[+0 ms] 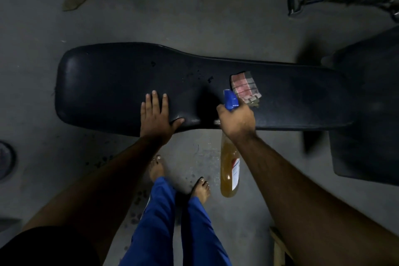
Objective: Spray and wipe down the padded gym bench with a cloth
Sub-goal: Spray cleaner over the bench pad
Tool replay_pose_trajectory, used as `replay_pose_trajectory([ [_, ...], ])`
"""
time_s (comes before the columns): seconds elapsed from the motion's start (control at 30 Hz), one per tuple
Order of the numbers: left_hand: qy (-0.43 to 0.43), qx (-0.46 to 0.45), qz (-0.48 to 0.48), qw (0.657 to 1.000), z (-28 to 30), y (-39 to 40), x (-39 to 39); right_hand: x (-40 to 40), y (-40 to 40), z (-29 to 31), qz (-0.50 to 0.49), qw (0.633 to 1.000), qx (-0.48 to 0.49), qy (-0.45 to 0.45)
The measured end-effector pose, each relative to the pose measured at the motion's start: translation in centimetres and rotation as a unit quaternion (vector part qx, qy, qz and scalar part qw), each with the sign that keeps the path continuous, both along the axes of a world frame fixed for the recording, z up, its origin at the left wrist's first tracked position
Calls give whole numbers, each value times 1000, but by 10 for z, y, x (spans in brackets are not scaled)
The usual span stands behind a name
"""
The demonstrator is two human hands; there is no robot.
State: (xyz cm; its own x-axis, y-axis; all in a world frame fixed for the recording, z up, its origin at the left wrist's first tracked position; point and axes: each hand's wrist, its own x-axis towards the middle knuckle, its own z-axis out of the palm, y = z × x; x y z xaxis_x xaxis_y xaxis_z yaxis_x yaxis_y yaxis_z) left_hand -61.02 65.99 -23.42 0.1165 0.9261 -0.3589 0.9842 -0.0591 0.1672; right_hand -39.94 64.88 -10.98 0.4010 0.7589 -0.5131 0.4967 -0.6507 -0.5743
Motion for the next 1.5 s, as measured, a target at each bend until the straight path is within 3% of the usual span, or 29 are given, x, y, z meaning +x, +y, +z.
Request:
replay_pose_trajectory([
  [0.2,0,16,-5,1000,-3,0,-1,-5,-23,-14,43,998,-40,-35],
  [0.43,-68,-11,-8,998,10,5,-11,-44,-38,-23,15,997,-36,59],
  [0.5,-126,36,7,991,19,3,-31,-66,-40,-26,40,997,-30,54],
  [0.6,-77,135,53,986,20,-3,-83,-107,-40,-26,90,994,-38,51],
  [0.67,-50,152,97,982,14,-6,-109,-120,-39,-30,113,992,-42,42],
  [0.83,-38,94,103,989,-6,-9,-148,-169,-34,-37,114,991,-45,48],
  [1.03,-134,122,112,977,8,-8,-176,-207,-13,-26,137,988,-24,59],
  [1.17,-103,113,201,968,15,2,-213,-248,21,-16,191,980,-12,58],
  [1.5,-102,29,164,981,7,3,-234,-323,82,-6,223,975,-3,16],
])
